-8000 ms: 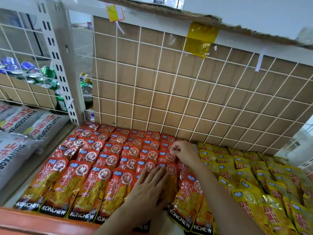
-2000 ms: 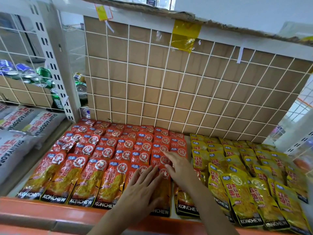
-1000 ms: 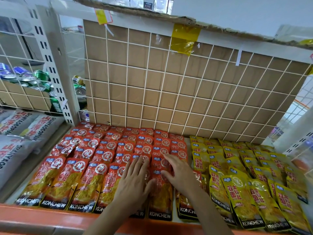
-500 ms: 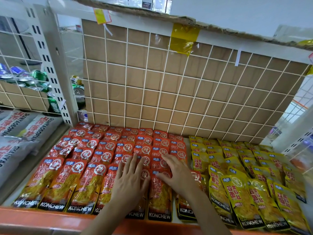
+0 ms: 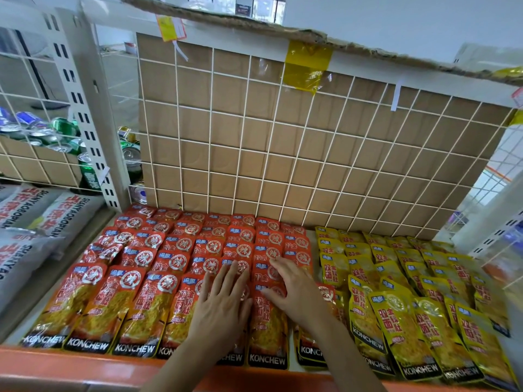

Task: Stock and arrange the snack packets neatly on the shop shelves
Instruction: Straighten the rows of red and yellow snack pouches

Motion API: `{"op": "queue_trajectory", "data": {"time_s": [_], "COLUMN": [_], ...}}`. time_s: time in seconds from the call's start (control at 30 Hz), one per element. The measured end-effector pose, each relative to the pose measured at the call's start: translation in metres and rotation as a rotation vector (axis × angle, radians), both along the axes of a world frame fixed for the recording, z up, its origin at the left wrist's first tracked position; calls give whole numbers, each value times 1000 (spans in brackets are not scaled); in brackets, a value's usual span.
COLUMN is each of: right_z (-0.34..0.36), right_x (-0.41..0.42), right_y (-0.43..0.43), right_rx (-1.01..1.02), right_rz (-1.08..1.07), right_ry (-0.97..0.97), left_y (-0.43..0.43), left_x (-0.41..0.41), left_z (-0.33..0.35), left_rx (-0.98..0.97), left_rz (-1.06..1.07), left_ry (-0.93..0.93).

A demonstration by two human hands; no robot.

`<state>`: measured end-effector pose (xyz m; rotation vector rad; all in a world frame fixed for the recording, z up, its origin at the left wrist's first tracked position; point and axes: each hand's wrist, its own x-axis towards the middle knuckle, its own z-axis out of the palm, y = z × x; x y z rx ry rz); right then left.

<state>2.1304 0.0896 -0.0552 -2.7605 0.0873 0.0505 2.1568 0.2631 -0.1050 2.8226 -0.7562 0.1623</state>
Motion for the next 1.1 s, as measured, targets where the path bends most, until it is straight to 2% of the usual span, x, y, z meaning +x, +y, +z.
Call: {"op": "queue_trajectory", "data": {"time_s": [0.27, 0.43, 0.5, 0.8, 1.0, 1.1], "right_z": [3, 14, 20, 29, 26, 27], "right_x": [-1, -12, -20, -48, -42, -37], "right_y": [2, -13, -24, -38, -41, -44], "right_rx": [-19, 39, 1, -353, -346, -268], "right_rz": [-12, -129, -183, -200, -223, -225], "right_ry": [-30, -174, -196, 126, 194, 204], "left_y": [-5, -14, -19, -26, -24, -24], "left_x": [-3, -11, -15, -15, -14, -14], "left_z": [5, 13, 12, 1, -1, -2], "left_rx": [-18, -17, 11, 88, 98, 82], "left_rz": [-102, -196, -258, -367, -375, -376], "left_ry": [-26, -44, -78, -93, -78, -71]}}
